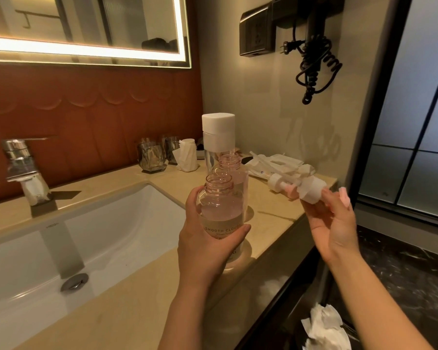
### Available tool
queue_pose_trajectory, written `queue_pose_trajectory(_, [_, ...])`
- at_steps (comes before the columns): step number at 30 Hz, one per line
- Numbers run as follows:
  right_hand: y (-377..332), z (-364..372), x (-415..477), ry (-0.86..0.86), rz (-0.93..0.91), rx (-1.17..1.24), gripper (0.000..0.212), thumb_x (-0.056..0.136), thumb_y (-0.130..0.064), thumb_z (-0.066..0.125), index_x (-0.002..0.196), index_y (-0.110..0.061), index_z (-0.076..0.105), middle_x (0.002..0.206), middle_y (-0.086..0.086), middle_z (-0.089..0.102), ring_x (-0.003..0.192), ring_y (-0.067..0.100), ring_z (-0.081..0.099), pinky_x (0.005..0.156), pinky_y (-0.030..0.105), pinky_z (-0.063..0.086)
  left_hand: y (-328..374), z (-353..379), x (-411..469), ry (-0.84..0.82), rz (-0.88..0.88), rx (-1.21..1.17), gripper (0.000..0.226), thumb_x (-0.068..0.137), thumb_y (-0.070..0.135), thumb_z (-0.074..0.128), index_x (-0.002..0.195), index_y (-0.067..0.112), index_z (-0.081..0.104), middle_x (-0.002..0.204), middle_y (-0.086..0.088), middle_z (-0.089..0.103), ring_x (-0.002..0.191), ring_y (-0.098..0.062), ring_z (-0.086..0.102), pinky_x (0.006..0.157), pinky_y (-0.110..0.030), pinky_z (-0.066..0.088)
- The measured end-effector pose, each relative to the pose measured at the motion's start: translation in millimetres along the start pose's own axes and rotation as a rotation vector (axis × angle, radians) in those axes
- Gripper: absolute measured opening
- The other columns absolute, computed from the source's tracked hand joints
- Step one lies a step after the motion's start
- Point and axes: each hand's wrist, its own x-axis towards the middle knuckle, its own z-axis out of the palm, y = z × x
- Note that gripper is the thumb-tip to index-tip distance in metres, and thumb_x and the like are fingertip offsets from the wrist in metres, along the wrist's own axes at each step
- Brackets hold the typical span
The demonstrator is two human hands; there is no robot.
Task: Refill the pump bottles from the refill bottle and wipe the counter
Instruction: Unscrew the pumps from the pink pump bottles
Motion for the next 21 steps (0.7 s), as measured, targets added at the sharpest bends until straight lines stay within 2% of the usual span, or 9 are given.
queue_pose_trajectory(3, [4,-6,7,0.078,-0.095,-0.227,0.046,0.072,-0.014,0.073,0.110,-0.019,0.047,0.121,0.010,0.053,0.112,0.025,0.057,0.086,0.035,0.054,0,0,0,0.004,-0.006,-0.005,0.090,0.055,0.047,0.084,0.113,0.065,0.018,0.104,0.047,0.032,0.106,0.005,0.040,0.079,-0.008,0.032])
queue_pose_trajectory(6, [13,-6,16,0.054,-0.265,-0.642,0.051,0.072,-0.009,0.076,0.112,-0.011,0.045,0.105,-0.003,0.058,0.103,0.020,0.059,0.082,0.030,0.054,1,0,0,0.007,-0.012,-0.004,0.089,0.055,0.046,0.084,0.113,0.065,0.018,0.103,0.047,0.031,0.105,0.006,0.039,0.074,-0.002,0.029])
queue_pose_trajectory(8, [21,-2,24,-0.035,-0.352,-0.867,0.051,0.072,-0.010,0.078,0.110,-0.015,0.043,0.101,-0.010,0.056,0.096,0.014,0.058,0.076,0.023,0.050,1,0,0,0.010,-0.010,0.008,0.091,0.055,0.047,0.084,0.113,0.065,0.016,0.103,0.048,0.030,0.106,0.006,0.038,0.074,-0.002,0.028])
queue_pose_trajectory(10, [32,3,34,-0.171,-0.366,-1.024,0.052,0.071,-0.012,0.079,0.109,-0.021,0.045,0.104,-0.009,0.055,0.096,0.009,0.055,0.076,0.020,0.047,1,-1,0,0.006,-0.012,0.011,0.092,0.055,0.047,0.084,0.114,0.065,0.014,0.104,0.047,0.030,0.106,0.006,0.038,0.074,-0.002,0.028])
queue_pose_trajectory(11, [38,4,40,-0.234,-0.393,-1.128,0.051,0.070,-0.013,0.080,0.109,-0.024,0.047,0.107,-0.009,0.055,0.097,0.009,0.054,0.079,0.022,0.047,1,0,-1,0.004,-0.014,0.013,0.092,0.055,0.047,0.084,0.114,0.064,0.015,0.104,0.047,0.030,0.106,0.006,0.038,0.073,-0.002,0.028])
queue_pose_trajectory(13, [48,5,54,-0.358,-0.504,-1.324,0.047,0.070,-0.016,0.080,0.108,-0.025,0.053,0.108,-0.011,0.056,0.101,0.012,0.053,0.087,0.034,0.047,1,0,0,0.002,-0.015,0.024,0.091,0.056,0.047,0.083,0.114,0.064,0.015,0.103,0.046,0.030,0.105,0.006,0.037,0.072,-0.001,0.027])
queue_pose_trajectory(15, [51,9,66,-0.442,-0.547,-1.414,0.039,0.071,-0.017,0.079,0.104,-0.023,0.058,0.106,-0.009,0.057,0.102,0.014,0.052,0.091,0.040,0.044,1,0,1,0.003,-0.013,0.033,0.091,0.055,0.048,0.083,0.114,0.063,0.016,0.103,0.046,0.029,0.105,0.006,0.037,0.073,-0.001,0.027])
queue_pose_trajectory(19, [50,19,83,-0.560,-0.528,-1.562,0.037,0.076,-0.019,0.076,0.109,-0.019,0.060,0.115,-0.001,0.056,0.106,0.015,0.051,0.085,0.023,0.038,0,1,1,0.012,-0.009,0.039,0.092,0.055,0.047,0.084,0.113,0.065,0.015,0.104,0.046,0.028,0.104,0.006,0.038,0.072,-0.001,0.028])
queue_pose_trajectory(21, [51,21,87,-0.614,-0.524,-1.609,0.041,0.076,-0.020,0.076,0.113,-0.018,0.060,0.119,-0.001,0.053,0.106,0.013,0.049,0.085,0.019,0.033,0,2,1,0.012,-0.011,0.036,0.091,0.055,0.047,0.084,0.112,0.065,0.015,0.104,0.047,0.028,0.104,0.007,0.037,0.072,-0.001,0.027])
